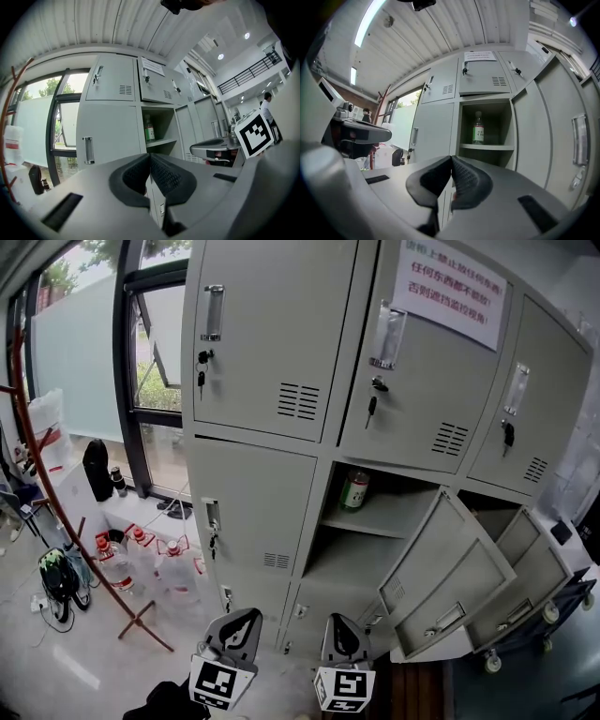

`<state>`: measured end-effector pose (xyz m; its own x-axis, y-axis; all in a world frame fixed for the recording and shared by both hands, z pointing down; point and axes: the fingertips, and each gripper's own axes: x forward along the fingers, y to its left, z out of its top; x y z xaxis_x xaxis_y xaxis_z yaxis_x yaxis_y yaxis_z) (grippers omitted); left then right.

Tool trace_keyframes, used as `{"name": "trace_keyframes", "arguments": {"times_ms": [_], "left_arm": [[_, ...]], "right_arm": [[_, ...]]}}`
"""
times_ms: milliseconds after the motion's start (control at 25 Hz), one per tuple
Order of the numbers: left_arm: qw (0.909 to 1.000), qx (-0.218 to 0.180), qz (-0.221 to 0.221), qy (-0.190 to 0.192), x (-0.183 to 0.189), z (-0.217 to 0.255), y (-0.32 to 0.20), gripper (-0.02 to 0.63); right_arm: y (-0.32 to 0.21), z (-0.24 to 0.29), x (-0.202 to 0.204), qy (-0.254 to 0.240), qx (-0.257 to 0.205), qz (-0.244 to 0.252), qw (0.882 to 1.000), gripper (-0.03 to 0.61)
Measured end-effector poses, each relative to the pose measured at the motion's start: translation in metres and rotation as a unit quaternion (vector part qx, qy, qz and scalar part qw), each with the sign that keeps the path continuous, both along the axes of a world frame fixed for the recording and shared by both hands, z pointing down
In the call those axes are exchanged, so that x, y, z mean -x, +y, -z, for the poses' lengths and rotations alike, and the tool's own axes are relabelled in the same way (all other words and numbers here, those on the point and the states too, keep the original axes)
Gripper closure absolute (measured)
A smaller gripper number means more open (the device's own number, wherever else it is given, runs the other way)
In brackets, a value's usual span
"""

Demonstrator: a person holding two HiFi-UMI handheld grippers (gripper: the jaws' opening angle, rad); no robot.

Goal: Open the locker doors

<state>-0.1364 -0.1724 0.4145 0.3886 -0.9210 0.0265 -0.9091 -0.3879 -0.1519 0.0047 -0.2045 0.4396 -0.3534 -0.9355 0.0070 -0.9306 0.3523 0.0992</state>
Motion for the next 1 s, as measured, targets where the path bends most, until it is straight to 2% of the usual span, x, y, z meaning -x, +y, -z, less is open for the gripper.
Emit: {"name": "trace_keyframes", "arguments": {"times_ms": [480, 680, 1000], "left_arm": [[0.9999, -0.005, 0.015, 0.003, 0.014, 0.001, -0.01, 0.589], [0.9987, -0.02, 0.046, 0.009, 0.042, 0.005, -0.019, 0.589], [0.9922, -0.017, 0.123, 0.002, 0.112, 0.011, -0.027, 0.589]], "right_arm": [[-0.009, 0.001, 0.019, 0.002, 0.0, 0.021, 1.0, 0.561], [-0.02, 0.007, 0.057, 0.009, -0.009, 0.063, 0.998, 0.561], [-0.048, 0.022, 0.134, 0.009, -0.025, 0.141, 0.99, 0.561]]}}
